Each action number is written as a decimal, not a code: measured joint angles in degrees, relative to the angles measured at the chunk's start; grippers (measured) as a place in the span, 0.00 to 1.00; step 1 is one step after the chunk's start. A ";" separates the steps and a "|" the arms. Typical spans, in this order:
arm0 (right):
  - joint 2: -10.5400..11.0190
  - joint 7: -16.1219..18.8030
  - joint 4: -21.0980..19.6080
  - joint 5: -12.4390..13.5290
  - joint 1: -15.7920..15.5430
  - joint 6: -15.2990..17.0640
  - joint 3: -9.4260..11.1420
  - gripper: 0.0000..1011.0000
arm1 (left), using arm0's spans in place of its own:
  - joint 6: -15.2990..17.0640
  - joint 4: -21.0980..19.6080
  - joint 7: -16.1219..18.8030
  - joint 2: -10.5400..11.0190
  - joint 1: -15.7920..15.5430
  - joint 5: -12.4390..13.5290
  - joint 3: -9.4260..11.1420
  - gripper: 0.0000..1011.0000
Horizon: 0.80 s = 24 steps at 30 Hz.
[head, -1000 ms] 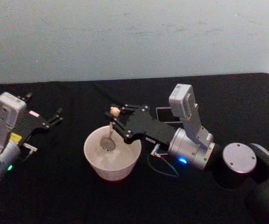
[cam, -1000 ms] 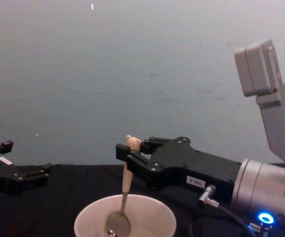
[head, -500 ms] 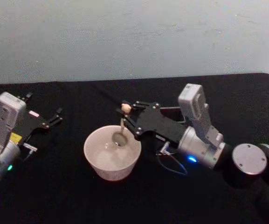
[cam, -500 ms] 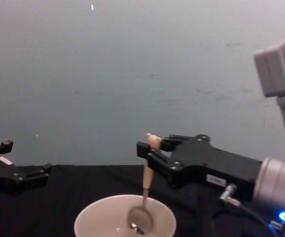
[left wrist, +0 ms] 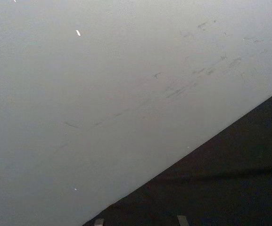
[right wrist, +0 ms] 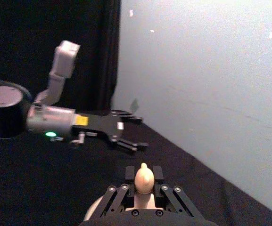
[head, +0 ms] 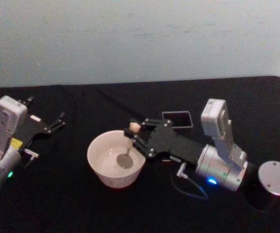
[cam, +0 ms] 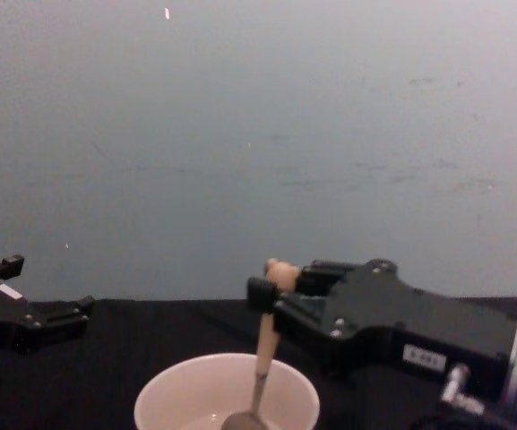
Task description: Pick up the stirring spoon with one hand, stir inside the cup, then place it back in its original position.
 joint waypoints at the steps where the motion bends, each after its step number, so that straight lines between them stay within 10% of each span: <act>1: 0.05 0.19 -0.15 0.00 -0.10 0.01 -0.23 0.21 | 0.00 0.00 0.00 0.00 0.01 0.00 0.00 0.99; 24: -5.09 -3.43 6.37 -3.20 4.61 -0.58 -2.11 0.21 | 0.00 0.00 0.00 0.00 0.01 0.00 0.00 0.99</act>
